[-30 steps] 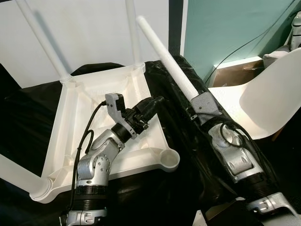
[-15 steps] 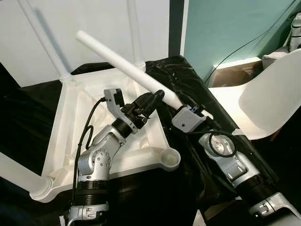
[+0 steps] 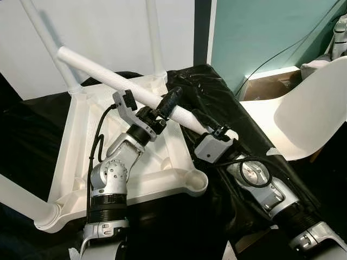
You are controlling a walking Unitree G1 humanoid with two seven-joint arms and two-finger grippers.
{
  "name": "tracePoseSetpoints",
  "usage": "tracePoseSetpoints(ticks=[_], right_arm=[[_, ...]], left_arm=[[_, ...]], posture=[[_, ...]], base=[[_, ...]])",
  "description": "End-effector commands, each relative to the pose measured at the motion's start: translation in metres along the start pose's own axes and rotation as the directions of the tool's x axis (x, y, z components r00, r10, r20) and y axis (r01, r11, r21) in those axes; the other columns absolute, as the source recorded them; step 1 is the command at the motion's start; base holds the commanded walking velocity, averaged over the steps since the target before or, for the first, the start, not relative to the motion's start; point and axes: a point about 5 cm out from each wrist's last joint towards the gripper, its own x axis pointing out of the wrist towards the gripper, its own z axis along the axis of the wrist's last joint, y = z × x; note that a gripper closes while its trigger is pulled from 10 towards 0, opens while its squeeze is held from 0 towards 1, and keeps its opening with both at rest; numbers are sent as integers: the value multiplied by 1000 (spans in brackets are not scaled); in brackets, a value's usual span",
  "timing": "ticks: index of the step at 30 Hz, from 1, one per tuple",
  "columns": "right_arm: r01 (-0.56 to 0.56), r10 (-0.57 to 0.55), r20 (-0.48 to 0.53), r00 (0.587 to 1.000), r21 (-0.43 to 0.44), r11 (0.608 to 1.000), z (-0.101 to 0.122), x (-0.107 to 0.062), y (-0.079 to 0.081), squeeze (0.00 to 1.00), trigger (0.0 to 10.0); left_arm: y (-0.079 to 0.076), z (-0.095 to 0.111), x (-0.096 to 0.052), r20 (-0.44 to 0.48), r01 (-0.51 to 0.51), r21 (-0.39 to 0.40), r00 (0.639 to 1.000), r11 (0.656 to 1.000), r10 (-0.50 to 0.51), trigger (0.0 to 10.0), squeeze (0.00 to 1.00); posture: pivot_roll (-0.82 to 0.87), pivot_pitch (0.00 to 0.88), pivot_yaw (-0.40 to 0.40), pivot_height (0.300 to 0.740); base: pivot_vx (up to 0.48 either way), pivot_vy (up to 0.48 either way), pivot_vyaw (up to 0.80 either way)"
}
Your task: Building children table
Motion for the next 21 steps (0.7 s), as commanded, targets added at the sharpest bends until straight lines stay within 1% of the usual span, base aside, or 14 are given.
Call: tracePoseSetpoints(ticks=[1, 2, 3, 6, 7, 8, 11, 12, 13, 14, 17, 19, 20, 21], right_arm=[[-70, 70, 15, 997, -11, 998, 1, -1, 12, 0, 0], [-70, 70, 16, 997, -10, 998, 1, -1, 13, 0, 0], [-63, 63, 9, 998, -2, 998, 0, -1, 13, 0, 0], [-57, 57, 4, 998, 2, 998, -1, -1, 13, 0, 0], [-45, 45, -5, 999, 14, 999, -2, -1, 12, 0, 10000], [-27, 28, -19, 999, 49, 998, -3, -1, 11, 0, 10000], [26, -9, -76, 997, 226, 974, -5, 0, 9, 0, 10000], [41, -18, -89, 996, 268, 963, -5, 0, 9, 816, 10000], [41, -18, -89, 996, 268, 963, -5, 0, 9, 816, 10000], [55, -29, -83, 996, 331, 942, -4, 1, 7, 1000, 10000], [54, -22, -90, 996, 369, 928, -3, 2, 6, 1000, 10000], [42, 7, -109, 994, 444, 895, -2, 6, 5, 1000, 10000], [45, 13, -111, 994, 501, 865, 0, 10, 0, 0, 10000], [45, 13, -111, 994, 501, 865, 0, 10, 0, 0, 10000]], left_arm=[[-5, 3, 7, 5, 29, 33, 1000, 999, -29, 10000, 0], [-5, 3, 7, 5, 31, 34, 1000, 999, -31, 10000, 0], [-5, 3, 7, 12, 35, 29, 999, 999, -35, 0, 0], [-6, 3, 7, 17, 37, 24, 999, 999, -38, 0, 0], [-8, 4, 7, 25, 61, 24, 998, 998, -61, 0, 0], [-10, 5, 8, 28, 72, 36, 997, 997, -73, 0, 0], [-16, 2, 9, -2, 104, 126, 995, 987, -104, 0, 0], [-17, 1, 9, -14, 111, 148, 994, 983, -110, 0, 0], [-17, 1, 9, -14, 111, 148, 994, 983, -110, 0, 0], [-19, 0, 10, -24, 123, 166, 992, 978, -120, 0, 0], [-20, -1, 10, -28, 126, 175, 992, 976, -123, 0, 0], [-21, -3, 11, -47, 136, 201, 991, 970, -129, 0, 0], [-21, -4, 11, -53, 141, 207, 990, 968, -132, 0, 0], [-21, -4, 11, -53, 141, 207, 990, 968, -132, 0, 0]], posture=[[-46, 0, 62, 740], [-46, 0, 62, 740], [-46, 0, 62, 740], [-46, 0, 62, 740], [-46, 0, 62, 740], [-49, 0, 64, 740], [-49, 0, 64, 740], [-49, 0, 64, 740], [-49, 0, 64, 740], [-51, 0, 62, 740], [-51, 0, 62, 740], [-52, 0, 61, 740], [-51, 0, 60, 740], [-51, 0, 60, 740]], base=[[0, 0, 0], [0, 0, 0], [0, 0, 0], [0, 0, 0], [0, 0, 0], [0, 0, 0], [0, 0, 0], [0, 0, 0], [0, 0, 0], [0, 0, 0], [0, 0, 0], [0, 0, 0], [0, 0, 0], [0, 0, 0]])
